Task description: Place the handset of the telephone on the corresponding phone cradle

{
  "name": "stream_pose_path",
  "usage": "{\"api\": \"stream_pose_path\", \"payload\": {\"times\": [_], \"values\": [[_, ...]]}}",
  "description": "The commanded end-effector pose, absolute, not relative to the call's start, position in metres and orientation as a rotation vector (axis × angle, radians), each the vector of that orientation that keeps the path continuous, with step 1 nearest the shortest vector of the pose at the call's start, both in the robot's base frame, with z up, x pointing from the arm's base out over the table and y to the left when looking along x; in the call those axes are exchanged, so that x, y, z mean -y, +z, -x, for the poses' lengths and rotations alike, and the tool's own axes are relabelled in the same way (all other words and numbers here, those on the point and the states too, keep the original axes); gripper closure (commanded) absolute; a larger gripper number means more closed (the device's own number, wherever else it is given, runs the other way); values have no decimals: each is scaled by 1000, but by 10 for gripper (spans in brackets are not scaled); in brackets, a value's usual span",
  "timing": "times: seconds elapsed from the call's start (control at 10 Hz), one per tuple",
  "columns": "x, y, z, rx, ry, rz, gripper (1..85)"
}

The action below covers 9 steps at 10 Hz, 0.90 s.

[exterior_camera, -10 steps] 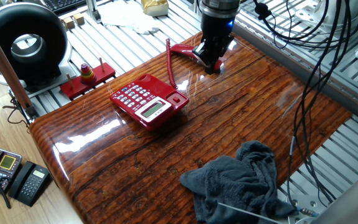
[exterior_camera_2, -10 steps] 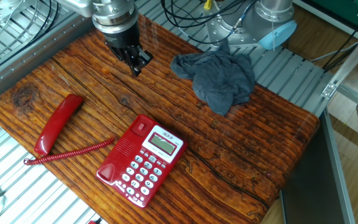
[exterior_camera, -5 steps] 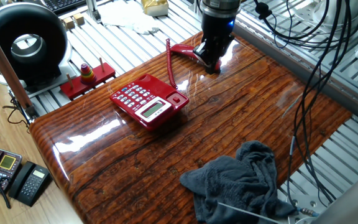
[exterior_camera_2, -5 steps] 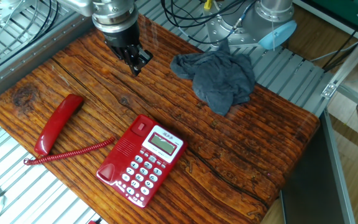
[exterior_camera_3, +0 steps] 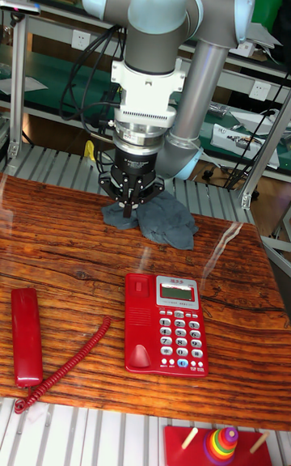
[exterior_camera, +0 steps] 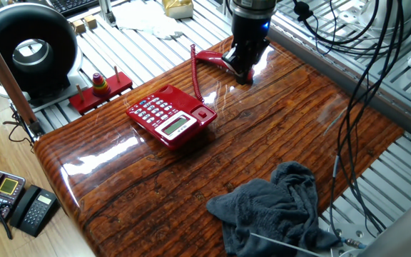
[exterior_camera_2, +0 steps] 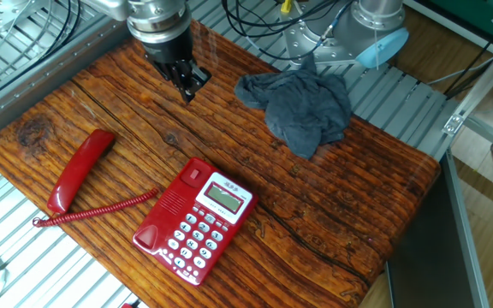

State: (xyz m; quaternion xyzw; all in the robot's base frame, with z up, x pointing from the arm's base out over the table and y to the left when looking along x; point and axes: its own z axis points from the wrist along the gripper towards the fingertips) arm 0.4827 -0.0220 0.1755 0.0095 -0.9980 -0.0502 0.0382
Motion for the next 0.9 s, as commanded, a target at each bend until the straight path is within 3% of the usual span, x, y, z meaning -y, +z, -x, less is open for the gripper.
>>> {"api": "stream_pose_path", "payload": {"times": [0.0, 0.5, 0.8], "values": [[20, 178, -484, 3062, -167, -30, 847], [11, 180, -478, 3035, -215, 10, 847], [28, 178, -472, 3016, -108, 107, 847]]}}
